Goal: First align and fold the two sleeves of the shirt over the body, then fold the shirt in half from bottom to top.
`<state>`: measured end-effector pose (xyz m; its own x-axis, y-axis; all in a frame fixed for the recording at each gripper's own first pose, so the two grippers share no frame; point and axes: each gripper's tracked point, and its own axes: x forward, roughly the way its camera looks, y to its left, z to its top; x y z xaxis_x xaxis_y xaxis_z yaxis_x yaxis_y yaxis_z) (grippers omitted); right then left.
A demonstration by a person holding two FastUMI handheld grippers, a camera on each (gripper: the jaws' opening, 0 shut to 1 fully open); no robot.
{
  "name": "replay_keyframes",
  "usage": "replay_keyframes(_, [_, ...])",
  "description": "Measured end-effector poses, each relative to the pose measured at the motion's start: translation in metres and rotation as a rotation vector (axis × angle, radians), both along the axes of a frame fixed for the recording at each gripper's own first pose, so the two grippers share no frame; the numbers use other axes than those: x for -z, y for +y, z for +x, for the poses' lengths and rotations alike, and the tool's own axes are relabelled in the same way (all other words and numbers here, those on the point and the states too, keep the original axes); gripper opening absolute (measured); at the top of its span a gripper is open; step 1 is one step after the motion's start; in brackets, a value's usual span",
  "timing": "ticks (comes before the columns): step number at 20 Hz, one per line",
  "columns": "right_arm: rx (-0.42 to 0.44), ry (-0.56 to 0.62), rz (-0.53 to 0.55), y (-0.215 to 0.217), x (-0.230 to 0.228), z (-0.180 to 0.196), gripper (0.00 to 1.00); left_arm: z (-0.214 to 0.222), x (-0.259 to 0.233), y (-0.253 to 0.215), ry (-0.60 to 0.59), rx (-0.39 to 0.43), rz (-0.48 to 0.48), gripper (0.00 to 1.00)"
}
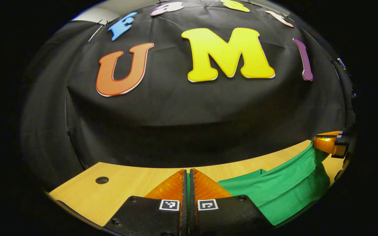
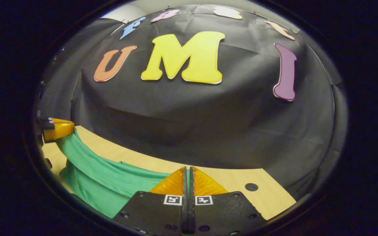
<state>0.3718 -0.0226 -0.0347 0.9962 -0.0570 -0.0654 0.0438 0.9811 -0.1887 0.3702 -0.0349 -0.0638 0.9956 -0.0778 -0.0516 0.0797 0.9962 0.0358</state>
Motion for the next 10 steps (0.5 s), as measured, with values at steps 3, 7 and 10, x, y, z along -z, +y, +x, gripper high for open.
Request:
replay_keyframes(3, [0.015,0.04,0.007,0.0,0.022,0.03,0.0,0.028,0.029,0.002,0.033,-0.013,-0.009,0.08])
replay_keyframes(7, [0.012,0.109,0.051,0.002,0.051,0.045,0.0,0.044,0.038,-0.002,0.05,-0.004,-0.012,0.08])
replay_keyframes(10, [0.052,0.121,0.08,-0.001,0.056,0.043,0.0,0.048,0.044,-0.004,0.052,0.005,-0.02,0.17])
